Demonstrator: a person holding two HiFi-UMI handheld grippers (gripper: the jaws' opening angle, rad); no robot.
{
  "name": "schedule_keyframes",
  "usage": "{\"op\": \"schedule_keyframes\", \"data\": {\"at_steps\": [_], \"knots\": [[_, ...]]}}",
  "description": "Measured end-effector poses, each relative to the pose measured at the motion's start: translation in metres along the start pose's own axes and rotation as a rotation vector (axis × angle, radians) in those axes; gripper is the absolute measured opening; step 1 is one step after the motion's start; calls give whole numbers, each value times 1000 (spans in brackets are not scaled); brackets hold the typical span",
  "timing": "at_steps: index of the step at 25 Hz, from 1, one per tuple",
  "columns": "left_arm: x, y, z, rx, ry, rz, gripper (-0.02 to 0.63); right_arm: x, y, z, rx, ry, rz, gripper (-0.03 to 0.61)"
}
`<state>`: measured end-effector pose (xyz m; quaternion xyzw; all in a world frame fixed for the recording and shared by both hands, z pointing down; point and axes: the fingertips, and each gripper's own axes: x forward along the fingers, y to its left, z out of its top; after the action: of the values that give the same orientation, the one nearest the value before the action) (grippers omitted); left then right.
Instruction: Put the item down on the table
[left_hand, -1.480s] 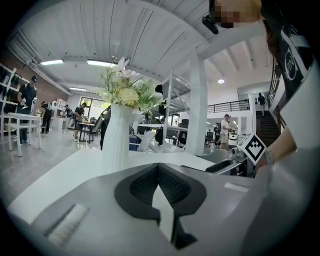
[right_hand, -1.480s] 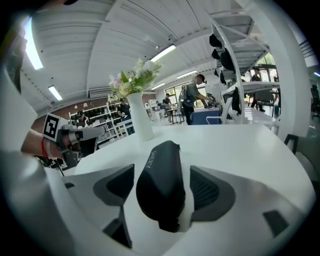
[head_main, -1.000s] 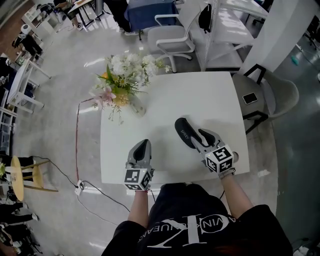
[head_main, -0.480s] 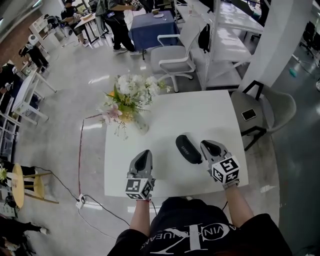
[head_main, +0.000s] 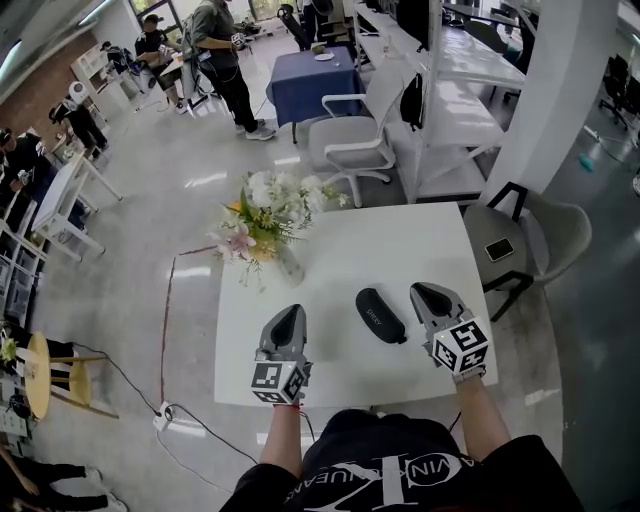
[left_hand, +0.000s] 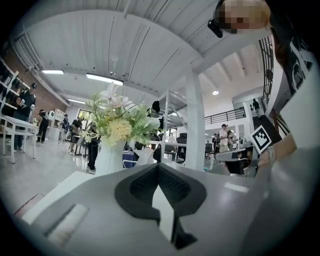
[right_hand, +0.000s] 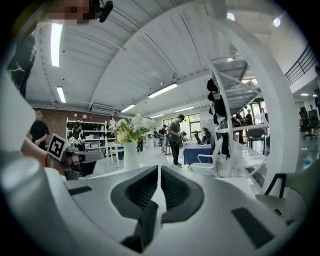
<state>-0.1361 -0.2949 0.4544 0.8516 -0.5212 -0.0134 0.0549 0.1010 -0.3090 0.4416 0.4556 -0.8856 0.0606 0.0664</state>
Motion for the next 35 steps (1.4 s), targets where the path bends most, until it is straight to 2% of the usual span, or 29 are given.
{"op": "schedule_keyframes", "data": {"at_steps": [5,18,35], "knots": [[5,0,21,5,-20,9,11,0,-3,15,-15,-31,-5,26],[3,2,39,36,-67,-5,11,-6,0,43,-39,-88,-7,26],[-4,4,48,41,-88,0,11,-16,5,47,-40,-112,-21,26]]}}
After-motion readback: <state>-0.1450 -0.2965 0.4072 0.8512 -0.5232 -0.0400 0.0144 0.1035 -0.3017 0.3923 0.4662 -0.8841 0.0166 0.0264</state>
